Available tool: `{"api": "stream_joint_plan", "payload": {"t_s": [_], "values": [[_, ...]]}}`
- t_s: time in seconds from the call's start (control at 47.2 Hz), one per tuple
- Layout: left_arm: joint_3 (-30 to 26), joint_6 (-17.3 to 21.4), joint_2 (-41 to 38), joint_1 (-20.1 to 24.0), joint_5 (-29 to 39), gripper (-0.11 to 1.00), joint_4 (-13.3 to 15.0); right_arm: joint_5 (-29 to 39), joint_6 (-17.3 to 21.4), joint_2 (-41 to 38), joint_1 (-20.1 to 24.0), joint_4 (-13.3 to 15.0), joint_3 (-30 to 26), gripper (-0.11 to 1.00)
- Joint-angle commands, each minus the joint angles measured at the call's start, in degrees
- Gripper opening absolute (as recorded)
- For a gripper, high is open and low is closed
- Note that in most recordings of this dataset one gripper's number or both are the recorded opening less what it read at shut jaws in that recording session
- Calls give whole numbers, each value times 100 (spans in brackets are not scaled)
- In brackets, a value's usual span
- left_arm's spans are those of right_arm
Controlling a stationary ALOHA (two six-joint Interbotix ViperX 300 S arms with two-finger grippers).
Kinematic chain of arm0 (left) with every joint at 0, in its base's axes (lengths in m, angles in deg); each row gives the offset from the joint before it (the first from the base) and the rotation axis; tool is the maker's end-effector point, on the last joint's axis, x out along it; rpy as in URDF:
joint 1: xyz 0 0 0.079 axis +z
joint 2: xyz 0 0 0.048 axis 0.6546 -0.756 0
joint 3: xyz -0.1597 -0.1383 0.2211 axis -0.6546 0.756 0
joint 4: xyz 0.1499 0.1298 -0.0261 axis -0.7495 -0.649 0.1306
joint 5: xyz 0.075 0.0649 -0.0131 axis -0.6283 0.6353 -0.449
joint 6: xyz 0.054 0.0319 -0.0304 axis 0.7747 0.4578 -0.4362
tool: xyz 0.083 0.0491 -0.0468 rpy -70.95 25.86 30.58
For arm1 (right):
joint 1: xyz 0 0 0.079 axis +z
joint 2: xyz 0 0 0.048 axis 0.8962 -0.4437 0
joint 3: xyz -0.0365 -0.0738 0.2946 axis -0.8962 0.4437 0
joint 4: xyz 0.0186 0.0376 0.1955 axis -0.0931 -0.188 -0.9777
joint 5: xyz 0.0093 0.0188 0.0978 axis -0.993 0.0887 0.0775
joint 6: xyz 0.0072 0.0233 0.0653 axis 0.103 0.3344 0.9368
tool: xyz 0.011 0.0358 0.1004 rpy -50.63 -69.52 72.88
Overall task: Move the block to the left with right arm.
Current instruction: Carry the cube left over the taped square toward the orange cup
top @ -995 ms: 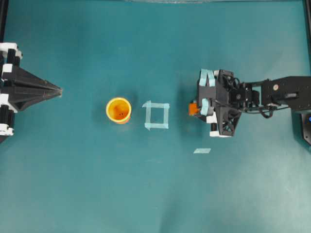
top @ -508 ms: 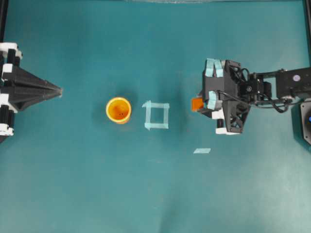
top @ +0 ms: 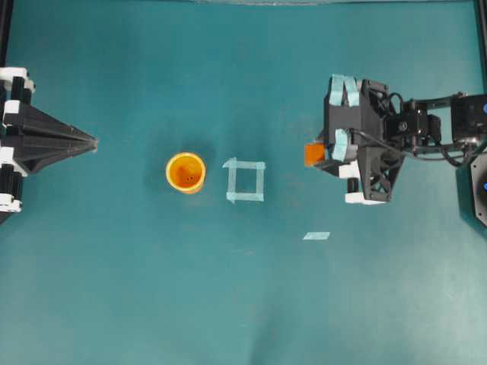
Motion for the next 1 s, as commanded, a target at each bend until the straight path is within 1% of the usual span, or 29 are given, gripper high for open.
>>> {"api": "stream_joint_plan", "payload": {"t_s": [0.0,0.233,0.529,0.974], "values": [[-176,0,-44,0,-26,0,-9,26,9,105,0,9,-290,41],[-176,-9,-44,-9,-35,0,-9,26,0,0,-9,18,-738,41],[-167,0,-44,-9,-35,0,-9,26,0,-492,-18,62,-1239,41],[-176,9,-35,0,-35,0,-18,255,-9,-1485,-114,53,-2470,41]]}}
